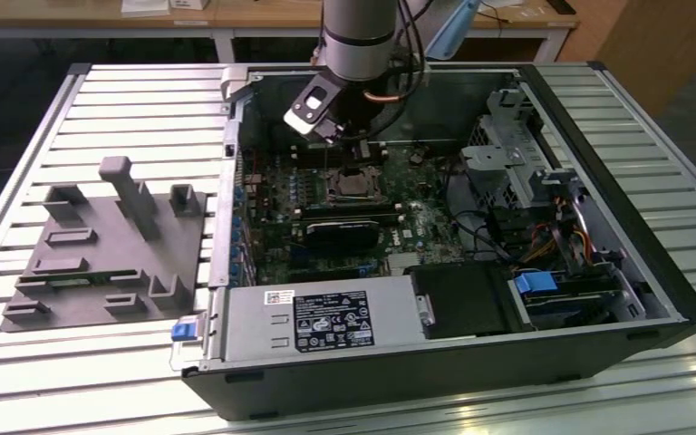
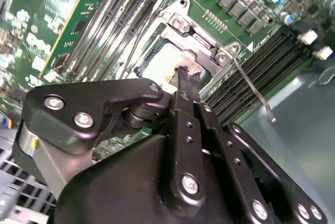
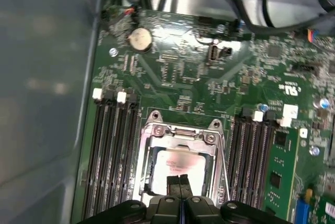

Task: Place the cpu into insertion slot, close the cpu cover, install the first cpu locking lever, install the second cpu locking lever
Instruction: 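Install the first cpu locking lever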

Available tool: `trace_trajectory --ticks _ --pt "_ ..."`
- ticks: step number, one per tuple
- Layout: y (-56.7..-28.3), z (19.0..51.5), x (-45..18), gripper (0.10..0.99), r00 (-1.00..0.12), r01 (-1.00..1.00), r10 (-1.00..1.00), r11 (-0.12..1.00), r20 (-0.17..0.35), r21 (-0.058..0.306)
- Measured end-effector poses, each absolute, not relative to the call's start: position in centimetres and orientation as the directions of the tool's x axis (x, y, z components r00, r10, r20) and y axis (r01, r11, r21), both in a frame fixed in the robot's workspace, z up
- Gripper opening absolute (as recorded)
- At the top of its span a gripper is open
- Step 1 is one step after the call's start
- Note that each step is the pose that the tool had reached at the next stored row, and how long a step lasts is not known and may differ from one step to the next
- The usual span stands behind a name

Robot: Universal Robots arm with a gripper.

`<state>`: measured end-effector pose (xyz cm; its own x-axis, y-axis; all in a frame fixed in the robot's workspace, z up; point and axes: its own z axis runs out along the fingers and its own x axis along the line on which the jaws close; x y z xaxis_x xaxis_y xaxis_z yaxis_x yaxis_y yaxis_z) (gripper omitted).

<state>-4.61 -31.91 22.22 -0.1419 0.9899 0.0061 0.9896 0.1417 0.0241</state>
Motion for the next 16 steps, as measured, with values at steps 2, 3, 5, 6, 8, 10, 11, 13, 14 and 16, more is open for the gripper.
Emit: trace_trajectory --ticks 2,3,5,6,8,10,11,13,14,16 --pt "-31.91 22.21 -4.6 0.102 -0.177 0.984 0.984 0.177 0.006 0.024" --pt "-31.91 22.2 -4.6 0.102 -0.195 0.981 0.981 0.195 0.006 0.024" --pt "-31.91 22.19 -4.6 0.102 -0.231 0.973 0.973 0.231 0.006 0.024" --pt "-31.91 22.19 -4.6 0.102 -0.249 0.968 0.968 0.249 0.006 0.024" --pt "-31.92 22.18 -4.61 0.102 -0.283 0.959 0.959 0.283 0.006 0.024" --pt "-31.91 22.17 -4.6 0.102 -0.318 0.948 0.948 0.318 0.006 0.024" --pt "-31.91 22.16 -4.6 0.102 -0.336 0.942 0.942 0.336 0.006 0.024" --pt "-31.91 22.15 -4.6 0.102 -0.37 0.929 0.929 0.37 0.006 0.024" --pt "-31.91 22.14 -4.6 0.102 -0.387 0.922 0.922 0.387 0.006 0.024" --pt "-31.91 22.13 -4.61 0.102 -0.42 0.907 0.907 0.42 0.006 0.024"
